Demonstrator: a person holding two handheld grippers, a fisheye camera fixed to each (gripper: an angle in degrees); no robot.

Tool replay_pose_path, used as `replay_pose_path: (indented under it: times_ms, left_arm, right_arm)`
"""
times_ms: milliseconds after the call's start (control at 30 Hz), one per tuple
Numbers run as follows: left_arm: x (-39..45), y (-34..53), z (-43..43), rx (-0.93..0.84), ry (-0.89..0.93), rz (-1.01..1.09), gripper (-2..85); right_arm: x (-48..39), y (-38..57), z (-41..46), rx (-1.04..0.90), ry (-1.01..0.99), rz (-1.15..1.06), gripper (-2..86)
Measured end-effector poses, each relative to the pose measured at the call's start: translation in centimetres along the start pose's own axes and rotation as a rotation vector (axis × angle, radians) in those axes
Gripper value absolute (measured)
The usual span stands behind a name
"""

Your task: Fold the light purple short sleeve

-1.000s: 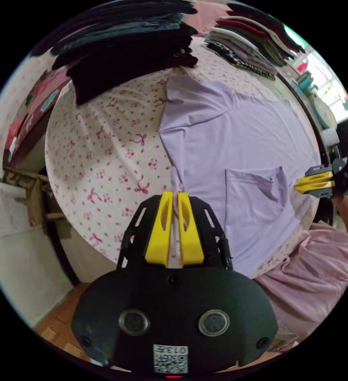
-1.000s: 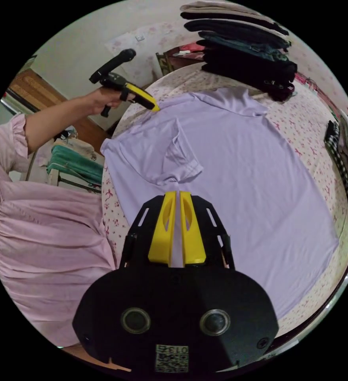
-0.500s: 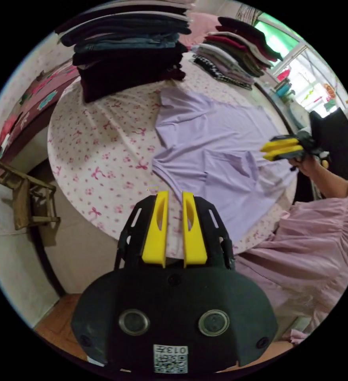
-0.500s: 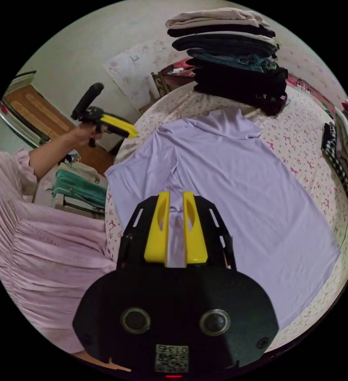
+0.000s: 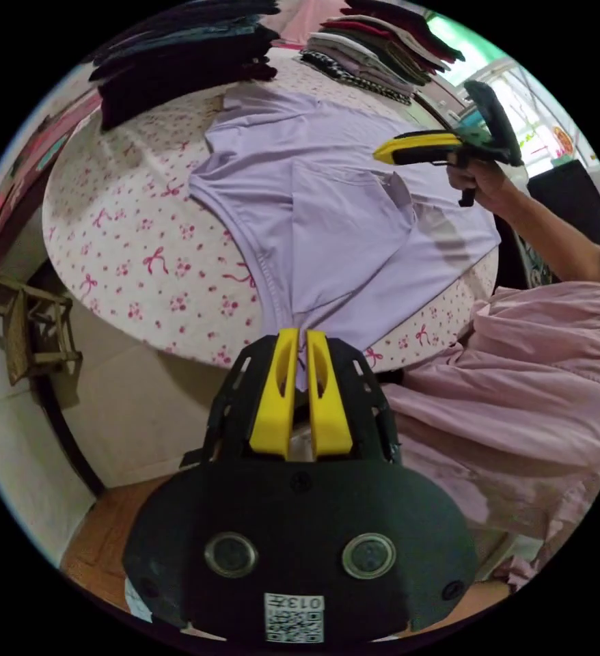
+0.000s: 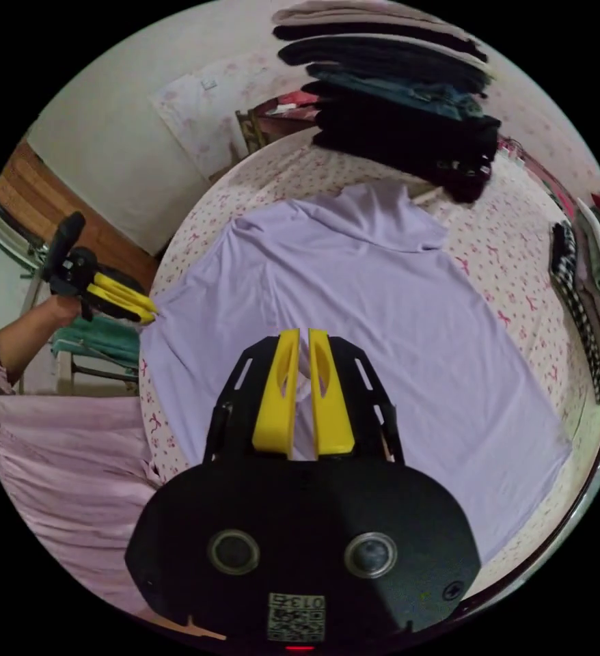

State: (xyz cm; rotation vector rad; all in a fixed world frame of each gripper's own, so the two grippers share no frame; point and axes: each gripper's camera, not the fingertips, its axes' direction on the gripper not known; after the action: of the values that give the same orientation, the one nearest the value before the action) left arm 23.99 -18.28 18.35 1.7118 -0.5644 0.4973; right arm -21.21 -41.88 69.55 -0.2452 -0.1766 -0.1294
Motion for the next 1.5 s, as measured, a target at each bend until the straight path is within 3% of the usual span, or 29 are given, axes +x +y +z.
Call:
replay_pose_path:
  times_ms: [133,233,500,667,800,933,1100,1200,1333,1500]
  left_arm:
    - [-2.9,1.5,-1.7,0.038,0.027,-0.104,6.3]
    - [-5.2,0.2,-4.0,0.142,0.019,-0.159,7.1]
    - [-6.5,-17.5,-4.0,0.179,-0.062,-0.03,8.5]
    - [-7.6,-27.9,-1.3,0.096,-0.078,-0.007,10.4]
    - [-7.3,-30.9,-0.4,0.066,-0.109,0.013,8.7]
    - [-7.1,-31.9,-0.6,0.043,-0.15,0.022,1.9]
    - [-5.4,-32.2,-2.6,0.048,-0.251,0.106,0.1]
    - [-4.6,-32.1,-5.2,0.148,-0.282,0.15,0.2]
    - [-6.3,-32.5,-3.2,0.06,-0.257,0.114,1.2]
    - [-9.6,-30.1,-5.5,0.139,-0.193,-0.064,7.5]
  right_arm:
    - [4.9,3.6,-3.0,0.076,-0.006,0.091,2.6]
    - [11.2,8.6,-5.1,0.059,0.107,0.204,3.1]
    - [27.1,16.3,-9.5,0.033,0.333,0.515,6.4]
    - [34.9,16.7,-10.7,0.003,0.355,0.537,7.9]
    - [40.1,16.8,-10.0,-0.038,0.286,0.533,8.3]
    - [42.5,16.8,-8.4,-0.092,0.203,0.482,5.2]
    - [42.9,17.0,-9.3,-0.094,0.276,0.4,1.2]
    - [43.8,18.2,-10.1,-0.038,0.263,0.406,0.9]
    - [44.8,19.5,-9.6,-0.01,0.245,0.457,1.4]
    - [44.6,19.8,-11.3,-0.024,0.333,0.474,3.2]
